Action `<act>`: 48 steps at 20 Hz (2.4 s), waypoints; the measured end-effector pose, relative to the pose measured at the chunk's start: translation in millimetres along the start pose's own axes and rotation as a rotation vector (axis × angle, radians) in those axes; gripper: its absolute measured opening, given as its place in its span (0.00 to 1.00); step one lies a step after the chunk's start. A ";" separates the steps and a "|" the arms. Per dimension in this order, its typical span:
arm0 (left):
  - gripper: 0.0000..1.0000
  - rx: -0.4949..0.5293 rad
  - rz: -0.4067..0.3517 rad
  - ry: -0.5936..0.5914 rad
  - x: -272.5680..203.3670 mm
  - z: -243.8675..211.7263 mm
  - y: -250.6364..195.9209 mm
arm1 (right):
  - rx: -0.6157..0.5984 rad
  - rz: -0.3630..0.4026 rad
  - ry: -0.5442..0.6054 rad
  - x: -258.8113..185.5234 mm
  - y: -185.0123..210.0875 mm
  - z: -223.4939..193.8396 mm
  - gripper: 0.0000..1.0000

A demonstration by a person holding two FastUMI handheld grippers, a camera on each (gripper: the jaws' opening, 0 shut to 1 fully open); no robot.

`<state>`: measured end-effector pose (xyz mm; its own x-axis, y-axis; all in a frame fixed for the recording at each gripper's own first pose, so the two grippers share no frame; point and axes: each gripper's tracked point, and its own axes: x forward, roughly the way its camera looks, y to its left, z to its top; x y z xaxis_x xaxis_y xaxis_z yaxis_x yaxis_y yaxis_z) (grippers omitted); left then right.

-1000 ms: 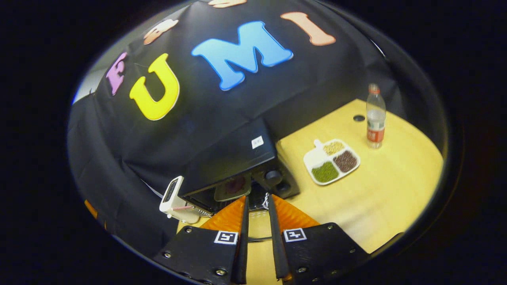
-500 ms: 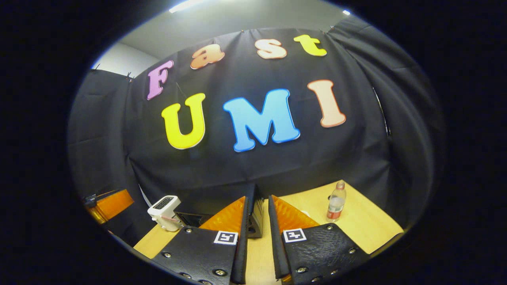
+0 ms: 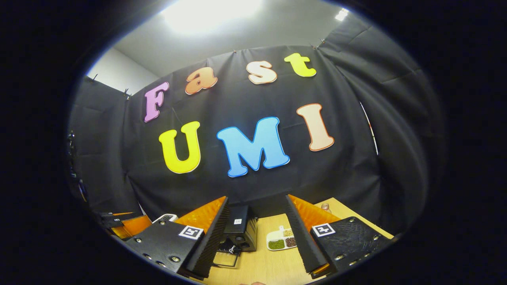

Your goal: Open the electric oven with the left hand, put the food in, and close the electric oven.

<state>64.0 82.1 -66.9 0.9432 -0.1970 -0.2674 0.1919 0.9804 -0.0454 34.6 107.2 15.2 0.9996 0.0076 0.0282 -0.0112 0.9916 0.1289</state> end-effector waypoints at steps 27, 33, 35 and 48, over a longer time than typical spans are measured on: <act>1.00 0.031 0.048 1.013 88.4 -342.6 62.1 | -0.007 -0.122 0.076 26.3 -81.9 -22.6 0.96; 0.98 0.028 0.051 1.092 103.8 -372.1 67.9 | -0.013 -0.169 0.080 28.3 -101.1 -24.6 0.96; 0.97 0.026 0.055 1.100 109.1 -376.4 70.6 | -0.015 -0.173 0.084 29.8 -102.3 -26.0 0.96; 0.97 0.006 0.072 1.071 109.3 -366.6 73.3 | -0.028 -0.125 0.107 40.4 -80.1 -34.7 0.96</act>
<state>81.7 135.5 -452.3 0.2244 -0.0262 -0.9741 0.1493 0.9888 0.0078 76.8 32.6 -28.4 0.9903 -0.1035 -0.0925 0.1125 0.9889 0.0974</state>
